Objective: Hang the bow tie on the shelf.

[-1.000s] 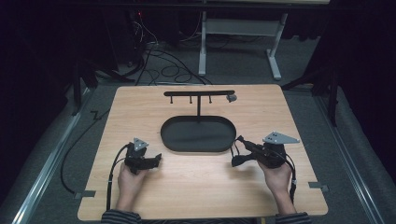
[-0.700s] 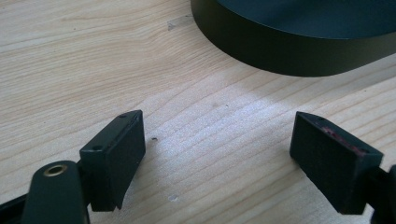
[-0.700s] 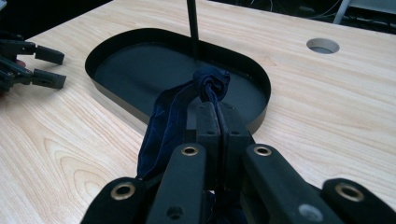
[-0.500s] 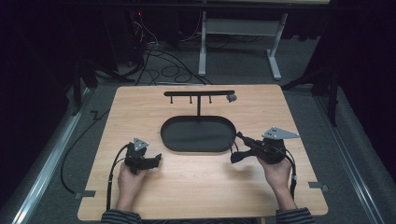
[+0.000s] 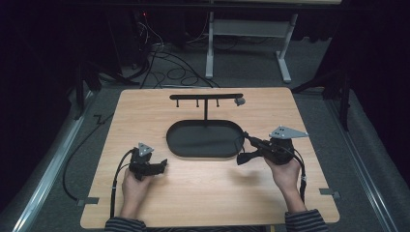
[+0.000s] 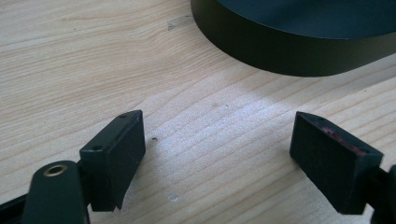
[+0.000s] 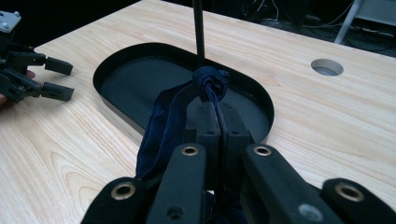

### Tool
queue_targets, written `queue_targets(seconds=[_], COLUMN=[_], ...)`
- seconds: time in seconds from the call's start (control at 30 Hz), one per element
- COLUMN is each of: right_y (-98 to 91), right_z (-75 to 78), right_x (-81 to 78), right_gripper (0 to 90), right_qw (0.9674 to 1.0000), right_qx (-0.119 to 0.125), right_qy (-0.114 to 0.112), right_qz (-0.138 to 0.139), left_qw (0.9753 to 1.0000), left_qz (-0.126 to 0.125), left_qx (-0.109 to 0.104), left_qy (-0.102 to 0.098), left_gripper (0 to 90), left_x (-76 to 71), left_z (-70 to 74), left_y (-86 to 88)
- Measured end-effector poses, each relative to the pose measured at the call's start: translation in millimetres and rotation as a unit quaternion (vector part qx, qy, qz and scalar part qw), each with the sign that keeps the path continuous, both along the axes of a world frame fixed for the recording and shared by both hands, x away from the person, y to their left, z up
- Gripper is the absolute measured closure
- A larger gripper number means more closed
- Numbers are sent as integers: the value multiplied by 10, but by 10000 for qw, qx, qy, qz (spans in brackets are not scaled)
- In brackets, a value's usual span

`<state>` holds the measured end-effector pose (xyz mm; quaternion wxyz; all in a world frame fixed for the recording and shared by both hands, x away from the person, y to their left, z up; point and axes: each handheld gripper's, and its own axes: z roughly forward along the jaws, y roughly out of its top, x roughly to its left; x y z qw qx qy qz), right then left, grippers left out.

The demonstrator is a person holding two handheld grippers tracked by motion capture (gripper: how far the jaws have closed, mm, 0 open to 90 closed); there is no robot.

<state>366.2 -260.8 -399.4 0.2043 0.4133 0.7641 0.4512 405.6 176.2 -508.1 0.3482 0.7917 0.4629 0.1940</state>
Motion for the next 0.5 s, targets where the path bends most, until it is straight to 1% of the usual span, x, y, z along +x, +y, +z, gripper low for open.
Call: queue_targets(seconds=[0.33,0.5], right_y=[25,60], right_z=[72,98], right_x=[46,81], right_gripper=[900,900], right_qw=[10000,9999], right_qx=[20,93], right_qy=[-51,-82], right_qz=[29,45], left_qw=[10000,10000], left_qz=[6,1], left_qx=[-8,-1], left_qy=[-4,-1], left_gripper=[186,186], left_x=[0,0], left_z=[-1,0], left_y=[-1,0])
